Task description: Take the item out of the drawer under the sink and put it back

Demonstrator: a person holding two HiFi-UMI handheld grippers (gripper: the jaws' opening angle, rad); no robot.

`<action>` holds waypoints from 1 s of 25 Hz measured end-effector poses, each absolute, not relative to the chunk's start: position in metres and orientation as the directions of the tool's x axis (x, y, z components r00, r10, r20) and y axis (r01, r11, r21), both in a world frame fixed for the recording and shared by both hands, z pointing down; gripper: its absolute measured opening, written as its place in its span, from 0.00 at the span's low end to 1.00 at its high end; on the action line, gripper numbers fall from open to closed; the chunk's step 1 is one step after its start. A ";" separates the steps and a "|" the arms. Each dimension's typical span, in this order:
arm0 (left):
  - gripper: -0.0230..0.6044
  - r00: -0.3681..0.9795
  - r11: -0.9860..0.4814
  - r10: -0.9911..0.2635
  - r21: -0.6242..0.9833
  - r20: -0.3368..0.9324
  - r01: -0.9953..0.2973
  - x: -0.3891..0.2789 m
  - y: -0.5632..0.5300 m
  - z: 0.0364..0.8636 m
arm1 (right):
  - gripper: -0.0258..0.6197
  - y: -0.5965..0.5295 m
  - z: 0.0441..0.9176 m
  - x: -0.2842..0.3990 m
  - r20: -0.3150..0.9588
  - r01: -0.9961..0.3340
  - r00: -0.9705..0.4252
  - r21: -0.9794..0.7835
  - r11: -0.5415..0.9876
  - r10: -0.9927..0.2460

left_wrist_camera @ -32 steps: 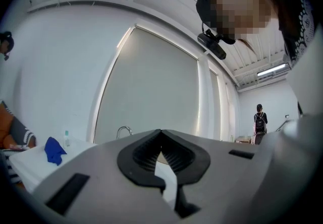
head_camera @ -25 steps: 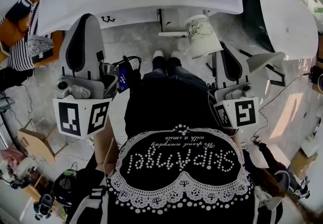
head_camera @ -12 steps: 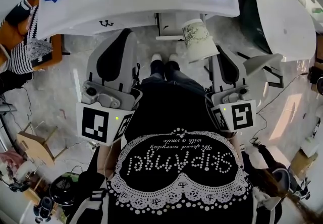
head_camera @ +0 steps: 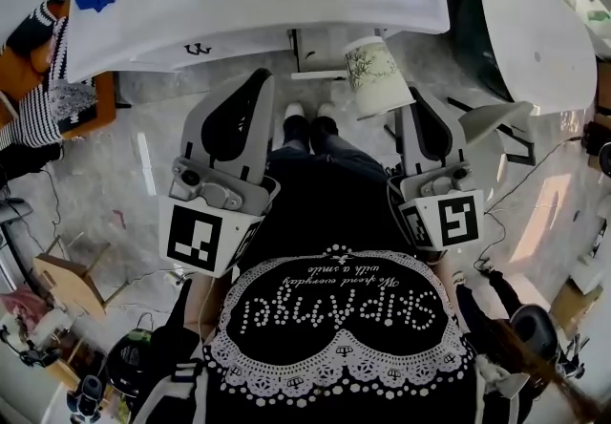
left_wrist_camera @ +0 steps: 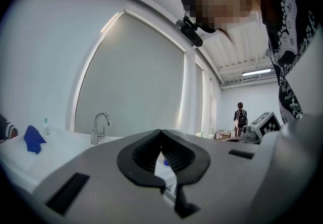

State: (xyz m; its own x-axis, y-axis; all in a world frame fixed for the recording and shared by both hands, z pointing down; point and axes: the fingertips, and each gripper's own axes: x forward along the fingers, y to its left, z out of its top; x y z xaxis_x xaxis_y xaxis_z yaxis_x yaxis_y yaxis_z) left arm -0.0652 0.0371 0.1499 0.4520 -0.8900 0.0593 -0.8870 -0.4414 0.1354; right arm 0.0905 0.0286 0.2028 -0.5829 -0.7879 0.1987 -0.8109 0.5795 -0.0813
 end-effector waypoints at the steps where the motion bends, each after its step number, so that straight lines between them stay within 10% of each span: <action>1: 0.04 0.454 -0.444 -0.889 0.138 0.054 -0.886 -0.065 0.037 0.149 | 0.09 0.028 0.203 0.090 0.200 -0.812 -0.582 -0.082 0.578 -0.788; 25: 0.04 0.419 -0.389 -0.899 0.213 0.125 -0.896 -0.086 0.025 0.168 | 0.09 0.006 0.234 0.090 0.334 -0.833 -0.545 -0.115 0.541 -0.769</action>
State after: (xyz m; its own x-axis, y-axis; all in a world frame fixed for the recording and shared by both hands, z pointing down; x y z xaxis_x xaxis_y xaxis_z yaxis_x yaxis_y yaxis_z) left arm -0.0856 0.0247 0.1680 0.4195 -0.8991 0.1248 -0.8964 -0.3887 0.2130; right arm 0.0900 0.0059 0.2344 -0.5450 -0.7689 0.3344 -0.8333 0.5406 -0.1153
